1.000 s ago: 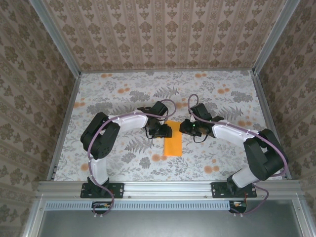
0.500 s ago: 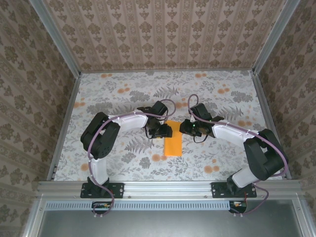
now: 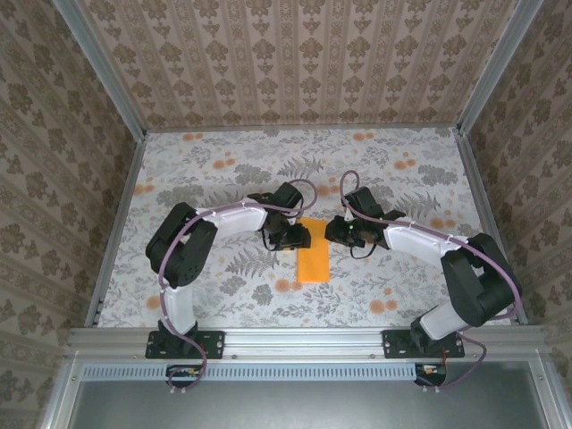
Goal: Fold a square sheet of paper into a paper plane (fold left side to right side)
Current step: Hold the square sheet of paper at the center of the table.
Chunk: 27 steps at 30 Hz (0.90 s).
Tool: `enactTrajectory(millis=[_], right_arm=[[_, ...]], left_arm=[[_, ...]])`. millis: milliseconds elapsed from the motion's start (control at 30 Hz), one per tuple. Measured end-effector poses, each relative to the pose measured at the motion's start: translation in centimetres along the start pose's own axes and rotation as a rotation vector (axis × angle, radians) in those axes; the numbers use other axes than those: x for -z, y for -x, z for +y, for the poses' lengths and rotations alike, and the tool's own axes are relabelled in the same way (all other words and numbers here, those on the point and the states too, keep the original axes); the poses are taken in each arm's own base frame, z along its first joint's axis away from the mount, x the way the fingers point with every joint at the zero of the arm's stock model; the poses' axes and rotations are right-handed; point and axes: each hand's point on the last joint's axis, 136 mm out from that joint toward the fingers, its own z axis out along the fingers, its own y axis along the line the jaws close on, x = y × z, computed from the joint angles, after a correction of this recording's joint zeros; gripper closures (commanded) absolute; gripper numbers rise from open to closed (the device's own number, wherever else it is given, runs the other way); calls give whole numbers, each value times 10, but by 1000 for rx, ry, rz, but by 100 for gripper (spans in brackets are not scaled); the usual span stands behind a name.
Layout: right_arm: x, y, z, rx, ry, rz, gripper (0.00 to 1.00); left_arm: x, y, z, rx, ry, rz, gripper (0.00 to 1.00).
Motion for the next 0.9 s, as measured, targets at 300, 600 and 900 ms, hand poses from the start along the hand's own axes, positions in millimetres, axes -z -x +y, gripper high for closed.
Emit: enactTrajectory(millis=[300, 600, 900], right_arm=[[0, 0, 0, 0, -1, 0, 76], [0, 0, 0, 3, -1, 0, 76], [0, 0, 0, 3, -1, 0, 76]], left_arm=[[-1, -1, 1, 1, 2, 2, 55], [-1, -1, 1, -5, 0, 2, 53], [-1, -1, 0, -13, 6, 9, 53]])
